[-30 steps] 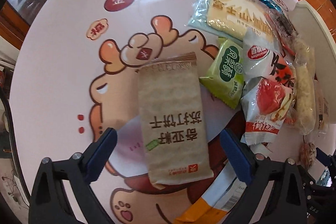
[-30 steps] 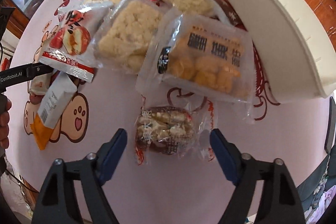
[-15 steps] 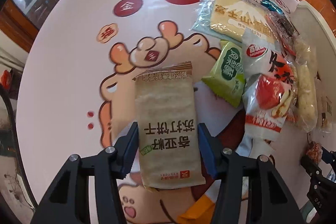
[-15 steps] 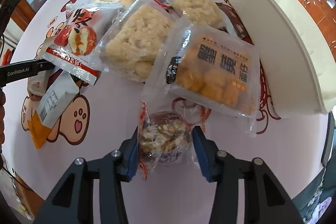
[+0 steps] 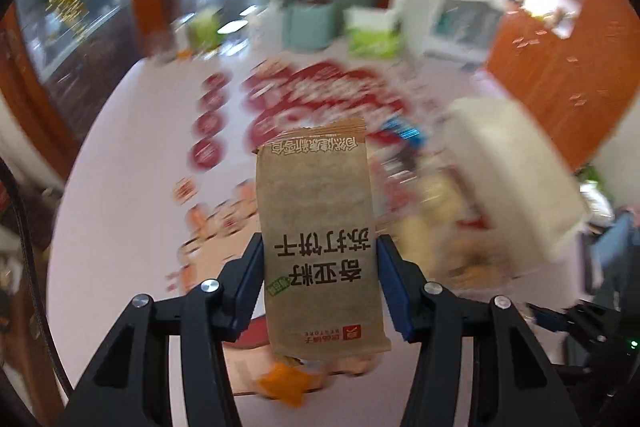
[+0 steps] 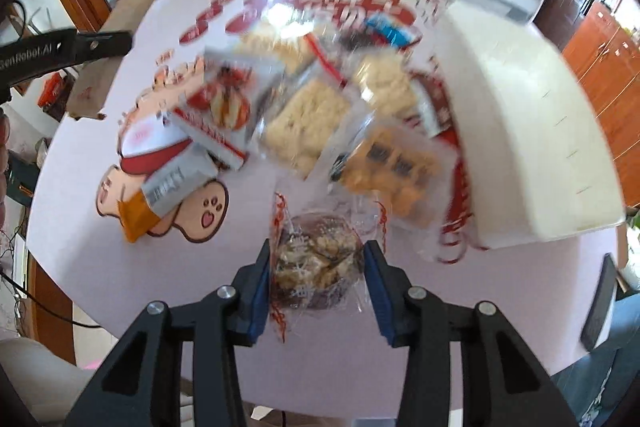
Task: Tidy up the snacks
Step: 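Carry both bags into the white tray and open both tools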
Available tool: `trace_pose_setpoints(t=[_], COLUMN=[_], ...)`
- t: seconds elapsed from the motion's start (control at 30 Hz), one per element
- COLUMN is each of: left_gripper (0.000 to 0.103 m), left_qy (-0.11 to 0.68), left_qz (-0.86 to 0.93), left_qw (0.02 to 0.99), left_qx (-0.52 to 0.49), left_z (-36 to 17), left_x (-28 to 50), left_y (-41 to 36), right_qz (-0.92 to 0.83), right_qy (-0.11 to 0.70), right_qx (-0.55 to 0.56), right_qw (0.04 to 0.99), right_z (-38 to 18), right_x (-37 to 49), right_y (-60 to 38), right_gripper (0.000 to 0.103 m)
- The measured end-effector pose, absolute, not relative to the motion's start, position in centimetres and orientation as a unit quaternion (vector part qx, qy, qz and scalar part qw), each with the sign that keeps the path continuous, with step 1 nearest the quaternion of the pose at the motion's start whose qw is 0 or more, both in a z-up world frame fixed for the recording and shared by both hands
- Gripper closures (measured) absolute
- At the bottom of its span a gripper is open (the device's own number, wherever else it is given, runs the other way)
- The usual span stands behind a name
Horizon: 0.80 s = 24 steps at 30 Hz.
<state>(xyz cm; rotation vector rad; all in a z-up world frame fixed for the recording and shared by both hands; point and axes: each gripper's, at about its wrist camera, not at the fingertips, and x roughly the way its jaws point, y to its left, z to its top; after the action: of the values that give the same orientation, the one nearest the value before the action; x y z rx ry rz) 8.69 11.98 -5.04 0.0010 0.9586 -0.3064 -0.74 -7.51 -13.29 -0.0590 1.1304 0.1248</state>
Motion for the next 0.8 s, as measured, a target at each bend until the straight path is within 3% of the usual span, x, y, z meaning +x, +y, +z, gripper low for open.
trace_pose_setpoints(t=[0.33, 0.8], left_gripper=[0.05, 0.05], left_qy=[0.415, 0.438], left_qz=[-0.21, -0.195], left_qw=[0.885, 0.878], left_qx=[0.015, 0.012], left_z=[0.9, 0.1], left_x=[6.9, 11.3], left_y=[-2.0, -20.9], right_qz=[0.008, -0.003], right_qy=[0.433, 0.424], right_qx=[0.024, 0.022], right_qw=[0.901, 0.905], right_z=[-4.9, -4.6], right_x=[0.7, 5.3], right_y=[-20.0, -34.7], right_gripper=[0.06, 0.06])
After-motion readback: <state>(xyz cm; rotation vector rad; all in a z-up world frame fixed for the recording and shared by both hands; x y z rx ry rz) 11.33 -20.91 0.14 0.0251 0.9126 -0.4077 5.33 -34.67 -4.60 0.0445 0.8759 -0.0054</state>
